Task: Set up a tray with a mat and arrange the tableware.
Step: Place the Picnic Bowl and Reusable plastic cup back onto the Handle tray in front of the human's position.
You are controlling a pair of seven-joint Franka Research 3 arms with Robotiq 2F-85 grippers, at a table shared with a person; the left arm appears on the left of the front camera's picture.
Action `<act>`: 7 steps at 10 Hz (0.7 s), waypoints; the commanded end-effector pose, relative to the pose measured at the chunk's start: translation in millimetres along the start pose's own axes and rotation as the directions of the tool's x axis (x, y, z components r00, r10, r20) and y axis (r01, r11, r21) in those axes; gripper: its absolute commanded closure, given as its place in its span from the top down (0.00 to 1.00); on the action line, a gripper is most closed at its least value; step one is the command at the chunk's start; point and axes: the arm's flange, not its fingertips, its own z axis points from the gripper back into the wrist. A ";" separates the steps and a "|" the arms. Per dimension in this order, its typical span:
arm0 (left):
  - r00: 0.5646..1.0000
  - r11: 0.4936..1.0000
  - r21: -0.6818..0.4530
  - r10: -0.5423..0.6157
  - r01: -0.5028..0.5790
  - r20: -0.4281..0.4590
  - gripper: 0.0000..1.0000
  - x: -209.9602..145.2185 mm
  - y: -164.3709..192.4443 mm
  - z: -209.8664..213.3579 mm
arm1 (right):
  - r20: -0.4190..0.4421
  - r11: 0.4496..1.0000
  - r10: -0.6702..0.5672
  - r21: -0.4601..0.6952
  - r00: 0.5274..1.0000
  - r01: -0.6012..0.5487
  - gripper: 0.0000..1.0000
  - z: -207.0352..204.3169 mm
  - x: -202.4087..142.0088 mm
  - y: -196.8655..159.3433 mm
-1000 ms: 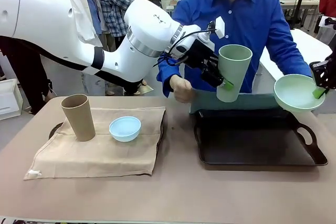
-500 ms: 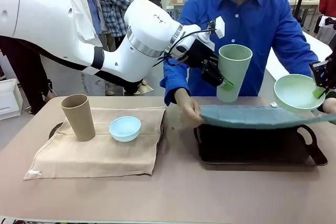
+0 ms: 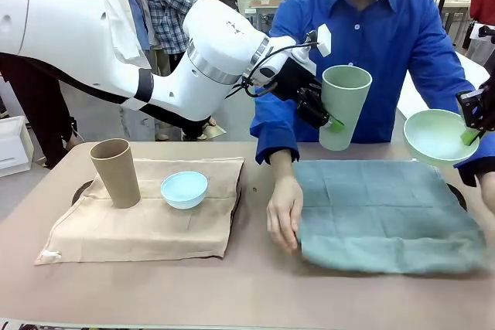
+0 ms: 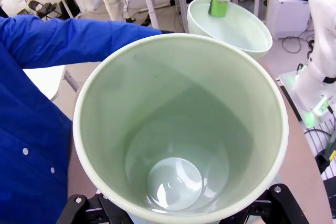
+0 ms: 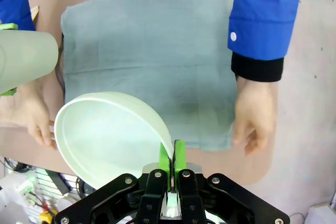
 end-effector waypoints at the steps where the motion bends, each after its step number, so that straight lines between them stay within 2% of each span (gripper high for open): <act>1: 1.000 1.000 -0.005 0.000 0.000 0.016 0.00 2.1 -0.7 4.0 | 0.002 1.000 0.007 0.001 1.000 -0.007 0.00 -2.1 1.9 -0.1; 7: 1.000 1.000 -0.005 0.000 0.000 0.016 0.00 2.1 -0.7 4.0 | 0.002 1.000 0.007 0.001 1.000 -0.007 0.00 -2.1 1.9 -0.1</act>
